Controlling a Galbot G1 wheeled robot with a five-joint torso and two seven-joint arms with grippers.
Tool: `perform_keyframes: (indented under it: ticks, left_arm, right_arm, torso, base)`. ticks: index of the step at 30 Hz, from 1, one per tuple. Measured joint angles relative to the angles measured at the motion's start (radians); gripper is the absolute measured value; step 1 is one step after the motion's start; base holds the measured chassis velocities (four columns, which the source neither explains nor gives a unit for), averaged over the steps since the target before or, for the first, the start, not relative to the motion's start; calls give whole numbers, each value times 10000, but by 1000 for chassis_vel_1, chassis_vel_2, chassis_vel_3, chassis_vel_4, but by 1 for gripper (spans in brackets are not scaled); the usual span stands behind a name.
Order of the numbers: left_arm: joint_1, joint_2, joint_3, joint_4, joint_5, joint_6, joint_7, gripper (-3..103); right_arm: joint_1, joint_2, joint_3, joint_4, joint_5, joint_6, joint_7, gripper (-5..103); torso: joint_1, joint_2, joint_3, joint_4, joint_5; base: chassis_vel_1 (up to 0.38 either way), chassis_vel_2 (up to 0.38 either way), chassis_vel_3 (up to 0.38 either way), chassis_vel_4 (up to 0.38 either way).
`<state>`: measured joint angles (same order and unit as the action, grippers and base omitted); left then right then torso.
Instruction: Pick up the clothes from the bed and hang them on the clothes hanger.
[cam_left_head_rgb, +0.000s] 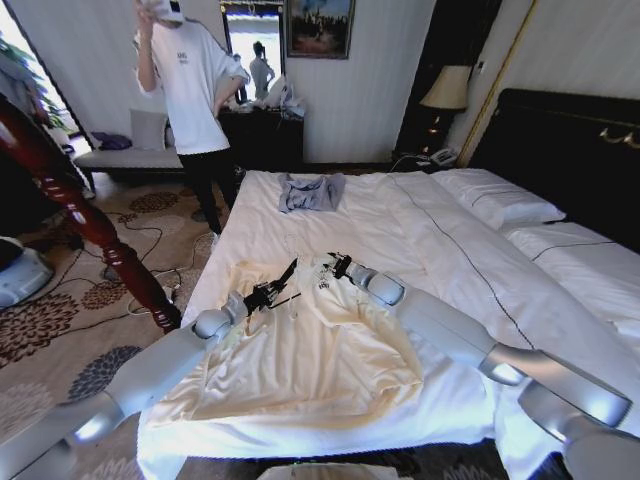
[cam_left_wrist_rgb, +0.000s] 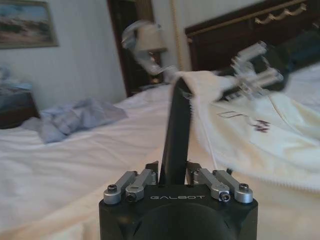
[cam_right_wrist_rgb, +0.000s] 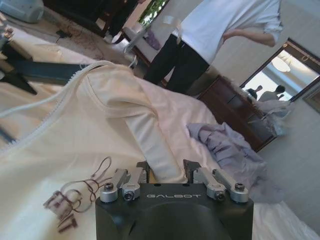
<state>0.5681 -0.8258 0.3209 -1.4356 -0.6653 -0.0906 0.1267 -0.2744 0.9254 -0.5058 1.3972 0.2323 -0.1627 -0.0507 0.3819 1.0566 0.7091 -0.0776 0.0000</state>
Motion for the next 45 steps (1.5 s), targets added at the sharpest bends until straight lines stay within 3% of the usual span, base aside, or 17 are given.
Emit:
perform_keyframes:
  ticks: [2, 5, 8, 9, 11, 13, 18, 25, 30, 32, 35, 36, 45]
  left_arm:
    - [198, 189, -380, -382, -156, 146, -210, 36]
    - [390, 383, -685, -697, -340, 265, -292, 42]
    - [887, 788, -1472, -1191, -561, 445, -510, 59]
    - [887, 788, -1472, -1191, -561, 445, -510, 59]
    - [1340, 1002, -2126, -1520, -739, 611, -645, 70]
    - [1499, 1068, -2326, -1635, -793, 650, -695, 70]
    - [2875, 1590, -3789, -2761, -1246, 887, -992, 96]
    - [4194, 2105, -4836, -3921, -1645, 1156, -1357, 100]
    - [4507, 1933, -5212, -3858, -1973, 1505, -1827, 100]
    - [4520, 1581, -5528, -3483, -2660, 1829, -2340, 100]
    - [4465, 1447, -5659, -3290, -3030, 1958, -2493, 100]
    - [4254, 1274, -5815, -2835, -3701, 2194, -2618, 100]
    - [3302, 821, -5509, -1186, -4570, 2587, -1805, 100]
  right_arm:
    - [-60, -65, 125, 37, 10, -4, 103, 28]
    - [-125, -106, 224, 113, 115, -18, 190, 27]
    - [-293, -192, 418, 259, 160, -18, 319, 25]
    - [-293, -192, 418, 259, 160, -18, 319, 25]
    - [-417, -234, 522, 366, 176, -17, 402, 23]
    - [-465, -241, 560, 389, 180, -16, 431, 23]
    - [-753, -281, 739, 476, 151, 13, 598, 22]
    - [-898, -280, 915, 476, 62, 78, 745, 22]
    - [-1050, -311, 1138, 473, -67, 223, 789, 22]
    - [-1167, -382, 1214, 523, -105, 290, 797, 22]
    - [-1216, -414, 1249, 560, -123, 328, 798, 22]
    - [-1325, -459, 1305, 606, -144, 366, 797, 22]
    - [-1450, -509, 1331, 703, -145, 478, 794, 22]
  torso:
    - [0, 0, 0, -2, -3]
    - [0, 0, 0, -3, 1]
    - [0, 1, 0, 0, 0]
    - [0, 1, 0, 0, 0]
    - [0, 0, 0, 2, -4]
    - [0, 0, -1, 0, -2]
    - [-1, 1, 0, -1, -1]
    - [-1, 1, -1, 0, 0]
    - [-2, 1, -1, 1, -1]
    - [-1, 1, -1, -4, -2]
    - [-1, 1, 0, -1, -2]
    - [-1, 0, 0, -1, 1]
    - [-1, 1, 0, -1, 1]
  base:
    - [0, 0, 0, 0]
    - [0, 0, 0, 0]
    - [0, 0, 0, 0]
    - [0, 0, 0, 0]
    - [0, 0, 0, 0]
    - [0, 0, 0, 0]
    - [0, 0, 0, 0]
    - [0, 0, 0, 0]
    - [0, 0, 0, 0]
    - [0, 0, 0, 0]
    - [0, 0, 0, 0]
    - [0, 0, 0, 0]
    - [0, 0, 0, 0]
